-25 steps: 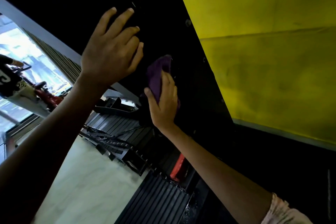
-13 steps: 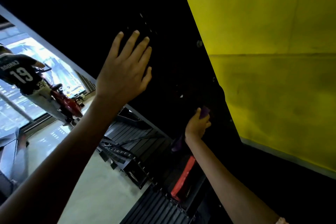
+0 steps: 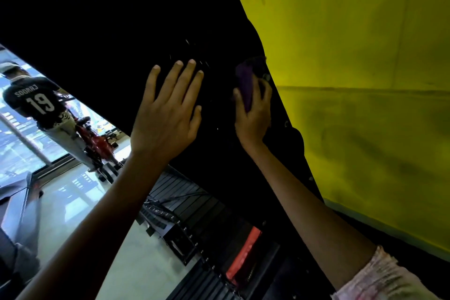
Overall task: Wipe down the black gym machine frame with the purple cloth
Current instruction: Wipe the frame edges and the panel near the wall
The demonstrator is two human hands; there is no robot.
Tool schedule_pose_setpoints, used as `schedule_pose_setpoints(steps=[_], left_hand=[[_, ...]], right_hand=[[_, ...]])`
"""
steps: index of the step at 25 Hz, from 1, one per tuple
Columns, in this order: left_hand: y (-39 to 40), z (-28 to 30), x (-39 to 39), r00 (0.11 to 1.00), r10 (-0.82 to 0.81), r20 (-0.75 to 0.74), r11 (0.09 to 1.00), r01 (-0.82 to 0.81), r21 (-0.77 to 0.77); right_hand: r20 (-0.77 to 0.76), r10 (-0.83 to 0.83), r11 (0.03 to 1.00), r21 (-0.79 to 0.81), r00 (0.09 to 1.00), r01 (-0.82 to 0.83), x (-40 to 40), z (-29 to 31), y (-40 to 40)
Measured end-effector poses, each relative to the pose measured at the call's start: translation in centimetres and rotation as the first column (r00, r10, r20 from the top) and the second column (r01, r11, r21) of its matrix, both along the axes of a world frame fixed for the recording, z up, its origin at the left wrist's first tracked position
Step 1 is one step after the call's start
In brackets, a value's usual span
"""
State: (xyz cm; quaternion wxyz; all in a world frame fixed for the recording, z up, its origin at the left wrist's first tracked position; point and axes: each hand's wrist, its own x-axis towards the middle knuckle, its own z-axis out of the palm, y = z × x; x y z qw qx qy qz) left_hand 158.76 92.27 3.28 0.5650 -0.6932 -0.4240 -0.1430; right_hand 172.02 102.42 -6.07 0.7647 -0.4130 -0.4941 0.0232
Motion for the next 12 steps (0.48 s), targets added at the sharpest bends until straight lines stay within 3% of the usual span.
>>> schedule_pose_setpoints(steps=[2, 4, 5, 7, 9, 12], left_hand=[[0.0, 0.1, -0.1, 1.000, 0.004, -0.009, 1.000, -0.004, 0.009], [-0.2, 0.1, 0.0, 1.000, -0.017, -0.007, 1.000, 0.017, 0.016], [-0.2, 0.0, 0.1, 1.000, -0.030, -0.008, 0.999, 0.030, 0.012], [-0.2, 0.0, 0.1, 0.999, -0.037, -0.006, 0.999, 0.037, 0.008], [-0.2, -0.1, 0.1, 1.000, -0.026, 0.008, 1.000, 0.025, 0.005], [-0.2, -0.2, 0.2, 1.000, -0.012, 0.010, 1.000, 0.012, -0.020]], right_hand=[[-0.244, 0.049, 0.979, -0.179, 0.968, -0.095, 0.2, 3.0, 0.6], [-0.342, 0.072, 0.949, -0.264, 0.937, -0.170, -0.2, 6.4, 0.3], [-0.288, 0.070, 0.967, -0.215, 0.955, -0.136, -0.5, 7.7, 0.0], [-0.030, 0.032, 0.999, 0.019, 0.999, -0.031, -1.0, 8.7, -0.6], [0.148, -0.043, 0.986, 0.166, 0.988, 0.018, -0.1, 8.8, 0.5], [0.011, -0.044, 0.999, 0.018, 0.999, 0.044, 2.0, 7.2, 3.2]])
